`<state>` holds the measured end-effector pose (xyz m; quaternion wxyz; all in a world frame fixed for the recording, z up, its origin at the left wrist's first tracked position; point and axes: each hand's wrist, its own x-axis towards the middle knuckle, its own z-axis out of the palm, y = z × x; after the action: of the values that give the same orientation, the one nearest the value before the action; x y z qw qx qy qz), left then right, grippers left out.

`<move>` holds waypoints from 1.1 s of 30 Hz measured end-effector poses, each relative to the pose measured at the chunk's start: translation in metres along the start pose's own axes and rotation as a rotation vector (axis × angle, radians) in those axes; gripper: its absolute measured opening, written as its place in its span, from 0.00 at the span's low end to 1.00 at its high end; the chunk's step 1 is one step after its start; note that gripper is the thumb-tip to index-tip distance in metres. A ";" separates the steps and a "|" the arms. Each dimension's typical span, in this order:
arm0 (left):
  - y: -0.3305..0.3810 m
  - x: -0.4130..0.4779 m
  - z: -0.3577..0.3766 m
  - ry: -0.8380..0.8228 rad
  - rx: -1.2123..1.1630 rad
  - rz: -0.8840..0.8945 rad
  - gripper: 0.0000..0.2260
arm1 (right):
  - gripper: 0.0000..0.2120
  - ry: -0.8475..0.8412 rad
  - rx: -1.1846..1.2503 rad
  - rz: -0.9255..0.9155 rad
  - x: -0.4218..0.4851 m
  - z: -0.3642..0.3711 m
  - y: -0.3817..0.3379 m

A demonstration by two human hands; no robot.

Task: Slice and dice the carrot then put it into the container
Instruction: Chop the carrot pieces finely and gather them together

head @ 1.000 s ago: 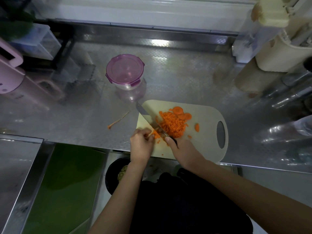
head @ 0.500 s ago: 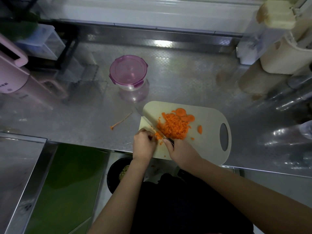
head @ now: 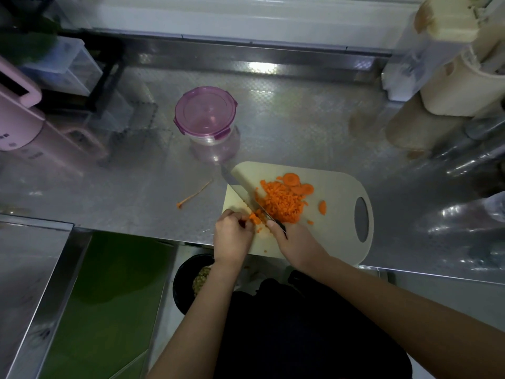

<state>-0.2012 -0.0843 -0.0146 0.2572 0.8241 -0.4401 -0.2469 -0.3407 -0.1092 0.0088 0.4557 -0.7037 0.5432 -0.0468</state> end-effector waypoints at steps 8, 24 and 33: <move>-0.003 0.002 0.001 -0.010 0.003 -0.012 0.06 | 0.22 0.017 0.020 -0.048 -0.011 -0.008 -0.001; -0.005 0.005 0.004 -0.029 0.021 -0.017 0.04 | 0.23 -0.057 -0.073 0.062 -0.005 0.007 -0.002; -0.006 0.006 0.003 -0.042 0.005 -0.012 0.03 | 0.22 0.047 -0.068 -0.024 0.007 0.015 -0.003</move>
<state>-0.1964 -0.0875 -0.0216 0.2443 0.8222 -0.4410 -0.2644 -0.3271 -0.1058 -0.0004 0.4180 -0.7241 0.5464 -0.0500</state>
